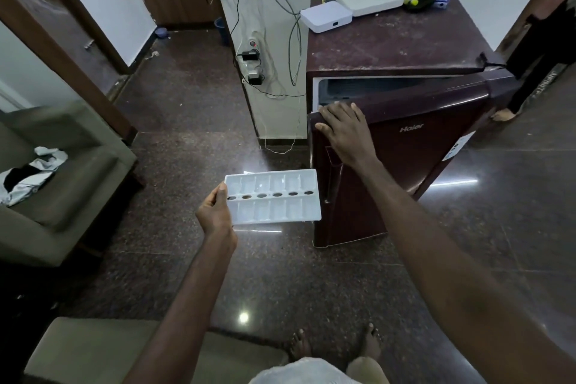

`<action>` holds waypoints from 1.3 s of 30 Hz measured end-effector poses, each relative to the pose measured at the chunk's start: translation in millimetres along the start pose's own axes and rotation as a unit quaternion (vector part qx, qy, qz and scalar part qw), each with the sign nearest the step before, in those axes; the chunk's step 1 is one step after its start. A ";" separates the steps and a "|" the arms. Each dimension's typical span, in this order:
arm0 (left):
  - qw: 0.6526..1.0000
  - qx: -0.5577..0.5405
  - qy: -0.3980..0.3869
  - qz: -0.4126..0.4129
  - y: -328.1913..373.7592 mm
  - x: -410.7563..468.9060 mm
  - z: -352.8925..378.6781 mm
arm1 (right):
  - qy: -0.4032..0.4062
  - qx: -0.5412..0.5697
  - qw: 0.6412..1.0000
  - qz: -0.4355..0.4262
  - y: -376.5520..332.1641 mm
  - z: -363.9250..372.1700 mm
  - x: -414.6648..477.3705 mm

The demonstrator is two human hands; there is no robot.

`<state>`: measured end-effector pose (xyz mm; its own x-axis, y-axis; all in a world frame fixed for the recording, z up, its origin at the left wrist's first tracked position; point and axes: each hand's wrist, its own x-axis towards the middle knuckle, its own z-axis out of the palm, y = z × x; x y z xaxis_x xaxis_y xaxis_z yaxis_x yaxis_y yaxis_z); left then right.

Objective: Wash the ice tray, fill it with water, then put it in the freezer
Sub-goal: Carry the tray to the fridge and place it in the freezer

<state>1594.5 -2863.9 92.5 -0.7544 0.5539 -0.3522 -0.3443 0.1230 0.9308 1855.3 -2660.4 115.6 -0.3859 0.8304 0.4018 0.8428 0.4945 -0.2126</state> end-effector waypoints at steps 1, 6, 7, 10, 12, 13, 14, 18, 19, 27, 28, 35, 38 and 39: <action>1.000 0.002 0.002 0.001 0.5 -2.3 -3.0 | 0.012 0.006 1.000 0.006 -2.7 -4.7 -11.0; 1.000 0.011 0.004 0.002 -1.6 -13.4 -20.2 | 0.110 0.045 0.992 0.041 -13.3 -40.3 -56.8; 1.000 0.013 0.004 0.006 -3.2 -15.7 -23.7 | 0.122 0.050 0.990 0.055 -15.7 -49.5 -63.5; 1.000 0.021 0.014 0.013 -7.4 -22.6 -31.4 | 0.118 0.043 0.986 0.110 -16.7 -71.6 -76.3; 0.999 0.019 0.023 0.015 -9.0 -31.8 -34.8 | 0.093 0.028 0.987 0.125 -14.0 -85.1 -86.3; 0.999 0.020 0.026 0.018 -9.7 -37.6 -35.1 | 0.068 0.015 0.989 0.131 -11.6 -89.1 -91.1; 0.999 0.021 0.028 0.019 -11.6 -42.9 -34.7 | 0.037 0.002 0.990 0.136 -8.2 -91.4 -97.1; 0.999 0.018 0.037 0.028 -18.6 -68.1 -27.1 | -0.089 -0.016 0.983 0.161 8.8 -101.1 -127.1; 0.999 0.017 0.035 0.031 -19.6 -76.1 -23.0 | -0.105 -0.012 0.980 0.170 11.6 -105.1 -134.2; 1.000 0.018 0.009 0.008 -43.1 -121.8 12.5 | -0.159 -0.022 0.965 0.209 33.2 -144.3 -183.8; 1.000 0.019 0.007 0.008 -45.7 -127.2 16.3 | -0.168 -0.024 0.962 0.214 35.4 -150.9 -188.5; 1.000 0.023 0.003 -0.013 -62.3 -155.2 39.8 | -0.181 -0.037 0.942 0.280 47.3 -182.5 -208.6; 1.000 0.022 0.007 -0.015 -66.5 -165.7 47.8 | -0.128 -0.027 0.944 0.303 49.7 -183.1 -214.2; 1.000 0.020 0.006 -0.018 -66.7 -169.4 50.4 | -0.100 -0.015 0.951 0.291 48.1 -183.5 -215.9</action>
<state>1773.4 -2924.5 95.0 -0.7493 0.5382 -0.3858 -0.3478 0.1759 0.9209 2048.0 -2863.0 182.1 0.0878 0.9951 0.0446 0.9445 -0.0690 -0.3211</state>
